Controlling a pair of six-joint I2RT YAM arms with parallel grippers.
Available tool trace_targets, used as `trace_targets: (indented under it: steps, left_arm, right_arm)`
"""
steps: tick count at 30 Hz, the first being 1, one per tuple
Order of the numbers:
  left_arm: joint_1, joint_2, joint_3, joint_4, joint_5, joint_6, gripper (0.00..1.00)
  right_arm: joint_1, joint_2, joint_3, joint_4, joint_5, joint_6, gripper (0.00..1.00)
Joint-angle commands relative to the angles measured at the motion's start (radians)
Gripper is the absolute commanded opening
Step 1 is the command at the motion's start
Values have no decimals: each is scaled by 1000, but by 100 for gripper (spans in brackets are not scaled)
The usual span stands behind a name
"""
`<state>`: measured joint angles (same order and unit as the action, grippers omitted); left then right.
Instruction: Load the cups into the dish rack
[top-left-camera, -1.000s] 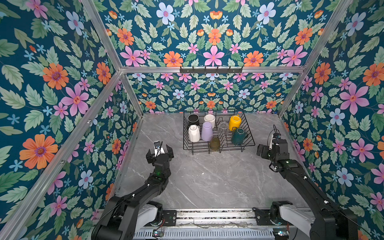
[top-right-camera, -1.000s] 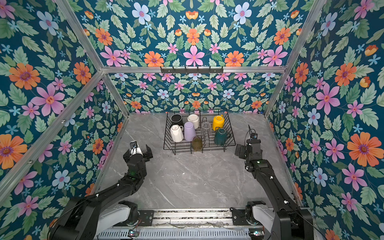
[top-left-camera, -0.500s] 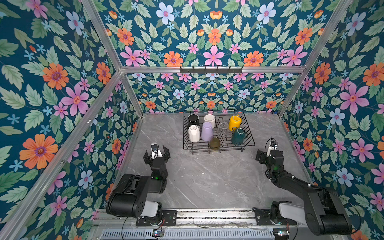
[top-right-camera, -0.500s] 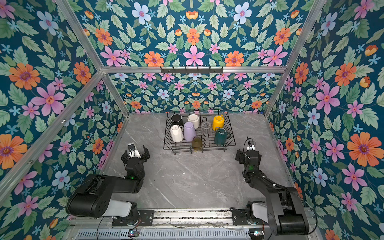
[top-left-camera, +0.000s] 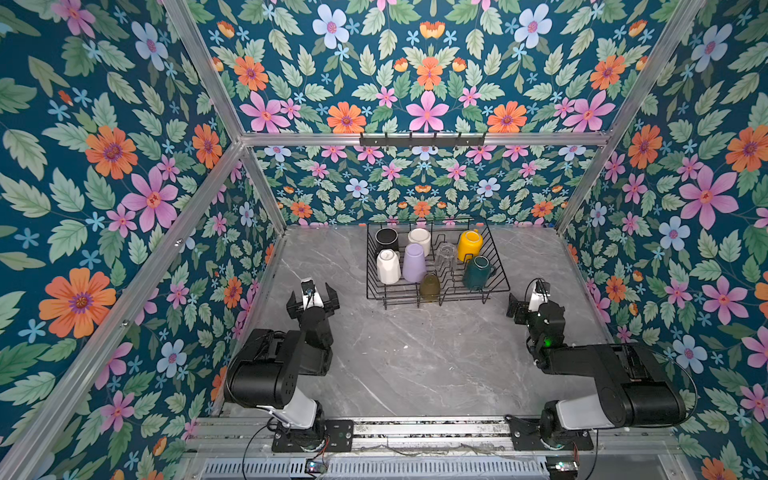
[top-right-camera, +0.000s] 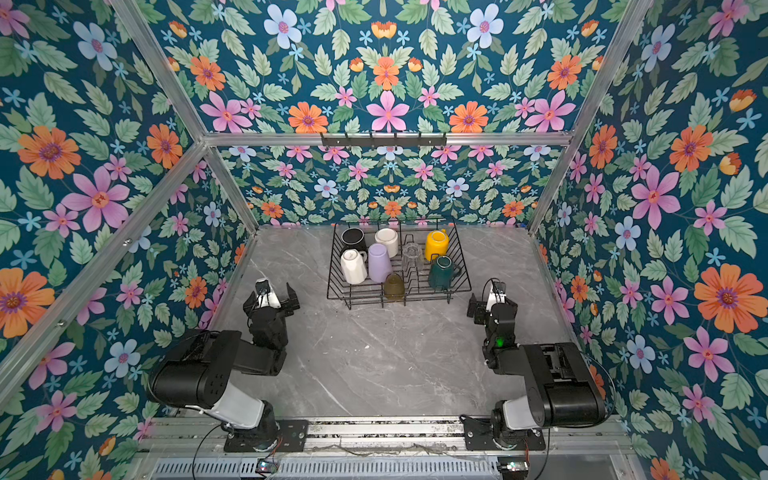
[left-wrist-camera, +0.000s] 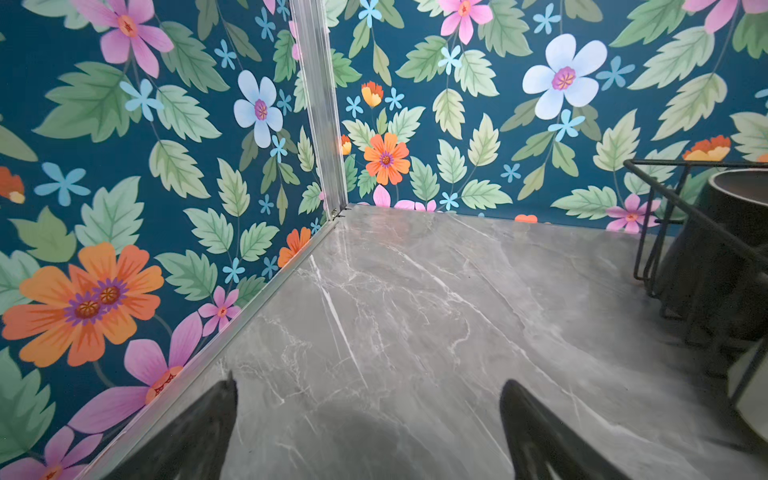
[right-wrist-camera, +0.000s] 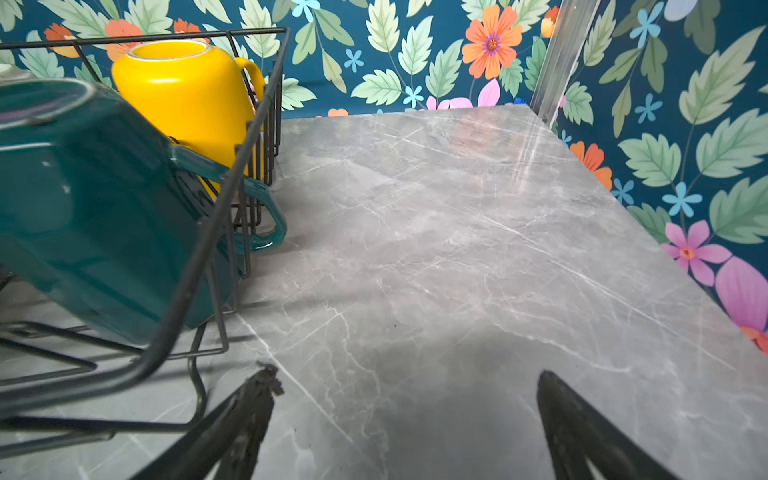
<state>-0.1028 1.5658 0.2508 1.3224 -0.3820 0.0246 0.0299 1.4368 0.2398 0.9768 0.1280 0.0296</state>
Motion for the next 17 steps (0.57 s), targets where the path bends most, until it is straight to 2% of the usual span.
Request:
trace_targets:
  steps: [1,17]
  left_arm:
    - [21,12,32,-78,56,-31,100]
    - [37,13,50,-115,83,-45,100]
  right_arm:
    - [1,-2,6,42,-10,-6,99]
    - [1,1,13,42,-4,-5,99]
